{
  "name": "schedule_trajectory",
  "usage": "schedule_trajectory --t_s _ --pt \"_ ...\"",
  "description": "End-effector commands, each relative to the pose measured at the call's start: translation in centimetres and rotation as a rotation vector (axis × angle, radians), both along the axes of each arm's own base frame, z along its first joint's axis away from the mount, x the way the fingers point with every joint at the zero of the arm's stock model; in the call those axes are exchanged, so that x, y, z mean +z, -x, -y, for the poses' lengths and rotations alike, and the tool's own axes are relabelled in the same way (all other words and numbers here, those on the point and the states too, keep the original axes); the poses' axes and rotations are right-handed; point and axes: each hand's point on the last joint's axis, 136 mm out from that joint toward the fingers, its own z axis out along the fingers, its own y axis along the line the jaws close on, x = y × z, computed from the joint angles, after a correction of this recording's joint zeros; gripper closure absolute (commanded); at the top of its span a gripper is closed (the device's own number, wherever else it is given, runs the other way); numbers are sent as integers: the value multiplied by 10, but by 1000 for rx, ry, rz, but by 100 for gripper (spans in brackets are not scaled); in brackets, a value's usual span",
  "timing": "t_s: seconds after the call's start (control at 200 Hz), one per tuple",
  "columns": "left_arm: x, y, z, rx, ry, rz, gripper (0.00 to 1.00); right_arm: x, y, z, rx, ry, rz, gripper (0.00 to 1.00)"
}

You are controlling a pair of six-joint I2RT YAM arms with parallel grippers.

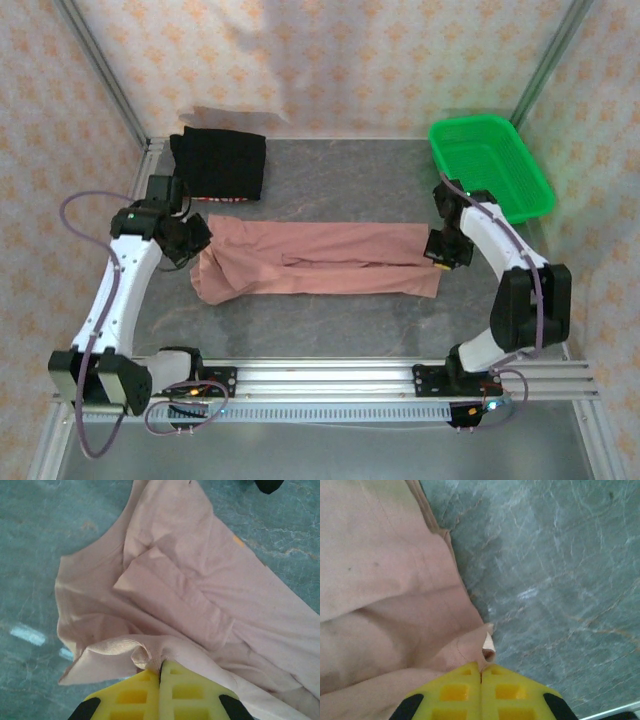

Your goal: Fold and stack the t-shirts

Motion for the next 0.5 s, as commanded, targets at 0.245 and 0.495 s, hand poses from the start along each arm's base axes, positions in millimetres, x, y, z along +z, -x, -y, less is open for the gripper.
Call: schedule_trajectory --t_s 0.245,0.495 --pt "-6 -58 -3 -175 -72 22 100 -2 -33 22 116 140 -10 100" --pt "-14 -91 2 -256 -67 -6 100 -13 -38 20 130 134 -34 100"
